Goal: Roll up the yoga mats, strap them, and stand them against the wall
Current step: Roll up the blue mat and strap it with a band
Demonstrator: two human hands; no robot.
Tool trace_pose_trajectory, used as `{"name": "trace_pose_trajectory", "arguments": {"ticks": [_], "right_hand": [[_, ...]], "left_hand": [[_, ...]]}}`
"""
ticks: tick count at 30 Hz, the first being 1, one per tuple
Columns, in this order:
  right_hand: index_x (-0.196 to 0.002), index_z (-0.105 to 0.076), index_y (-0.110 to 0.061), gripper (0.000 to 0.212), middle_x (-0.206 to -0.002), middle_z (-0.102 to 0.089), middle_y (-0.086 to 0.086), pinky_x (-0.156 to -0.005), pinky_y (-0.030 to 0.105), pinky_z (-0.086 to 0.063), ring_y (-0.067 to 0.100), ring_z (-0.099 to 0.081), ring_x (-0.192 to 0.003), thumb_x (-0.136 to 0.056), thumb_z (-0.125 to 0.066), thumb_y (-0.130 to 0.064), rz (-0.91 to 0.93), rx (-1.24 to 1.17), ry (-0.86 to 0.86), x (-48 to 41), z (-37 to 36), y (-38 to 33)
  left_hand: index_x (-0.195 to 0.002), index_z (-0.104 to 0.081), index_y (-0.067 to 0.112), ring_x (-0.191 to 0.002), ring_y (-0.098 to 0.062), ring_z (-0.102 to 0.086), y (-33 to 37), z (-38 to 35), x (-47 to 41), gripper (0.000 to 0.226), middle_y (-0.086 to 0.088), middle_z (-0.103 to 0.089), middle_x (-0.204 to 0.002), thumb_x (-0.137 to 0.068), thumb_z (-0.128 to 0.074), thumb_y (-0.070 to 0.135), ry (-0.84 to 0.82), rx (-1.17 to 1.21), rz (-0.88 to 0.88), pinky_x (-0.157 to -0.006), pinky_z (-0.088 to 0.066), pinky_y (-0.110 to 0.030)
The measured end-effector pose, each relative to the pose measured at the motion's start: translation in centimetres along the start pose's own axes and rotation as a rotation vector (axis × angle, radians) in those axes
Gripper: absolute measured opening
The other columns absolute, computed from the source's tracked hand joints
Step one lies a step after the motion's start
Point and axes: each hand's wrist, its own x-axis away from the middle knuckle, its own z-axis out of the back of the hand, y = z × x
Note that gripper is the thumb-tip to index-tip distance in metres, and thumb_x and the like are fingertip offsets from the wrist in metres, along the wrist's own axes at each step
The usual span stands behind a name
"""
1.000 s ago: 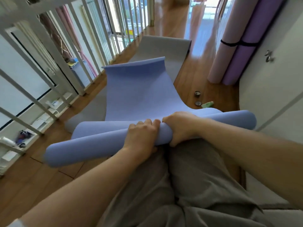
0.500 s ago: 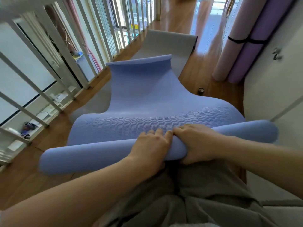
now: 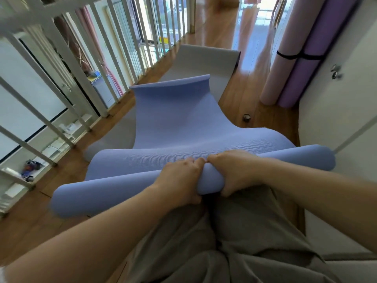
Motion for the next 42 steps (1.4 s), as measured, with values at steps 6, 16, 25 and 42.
{"name": "trace_pose_trajectory", "arguments": {"ticks": [6, 16, 25, 42], "right_hand": [[-0.132, -0.039, -0.021, 0.058, -0.124, -0.054, 0.001, -0.093, 0.034, -0.041, 0.021, -0.053, -0.110, -0.082, -0.063, -0.036, -0.038, 0.185, 0.332, 0.2, -3.0, -1.1], [-0.112, -0.047, -0.021, 0.058, -0.109, -0.060, -0.001, -0.075, 0.032, -0.042, 0.022, -0.058, -0.098, -0.065, -0.076, -0.042, -0.036, 0.070, 0.230, -1.3, -1.2, 0.1], [-0.110, -0.050, -0.019, 0.051, -0.104, -0.063, -0.001, -0.074, 0.032, -0.045, 0.021, -0.062, -0.093, -0.069, -0.071, -0.042, -0.019, 0.102, 0.329, -2.6, -1.0, 0.8], [-0.110, -0.050, -0.024, 0.054, -0.107, -0.062, -0.006, -0.078, 0.032, -0.046, 0.017, -0.061, -0.094, -0.067, -0.068, -0.053, 0.061, 0.067, 0.159, 3.8, -1.6, -1.6]], "left_hand": [[-0.124, -0.047, 0.024, -0.107, -0.021, -0.056, -1.7, 1.5, -2.0, 0.072, 0.002, -0.059, -0.121, -0.063, -0.080, 0.045, -0.195, 0.160, -0.029, -0.090, -0.048, -0.035], [-0.133, -0.035, 0.022, -0.106, -0.025, -0.056, -0.7, -0.6, -1.4, 0.074, -0.001, -0.052, -0.120, -0.072, -0.070, 0.042, 0.122, -0.081, 0.048, -0.082, -0.044, -0.036], [-0.118, -0.052, 0.018, -0.096, -0.029, -0.061, -1.2, -0.2, -2.6, 0.069, -0.003, -0.059, -0.108, -0.060, -0.082, 0.040, 0.151, -0.199, 0.149, -0.090, -0.044, -0.047], [-0.125, -0.050, 0.012, -0.090, -0.030, -0.060, 3.8, 0.3, 3.2, 0.055, -0.008, -0.060, -0.106, -0.075, -0.069, 0.027, 0.157, -0.267, 0.013, -0.075, -0.044, -0.036]]}}
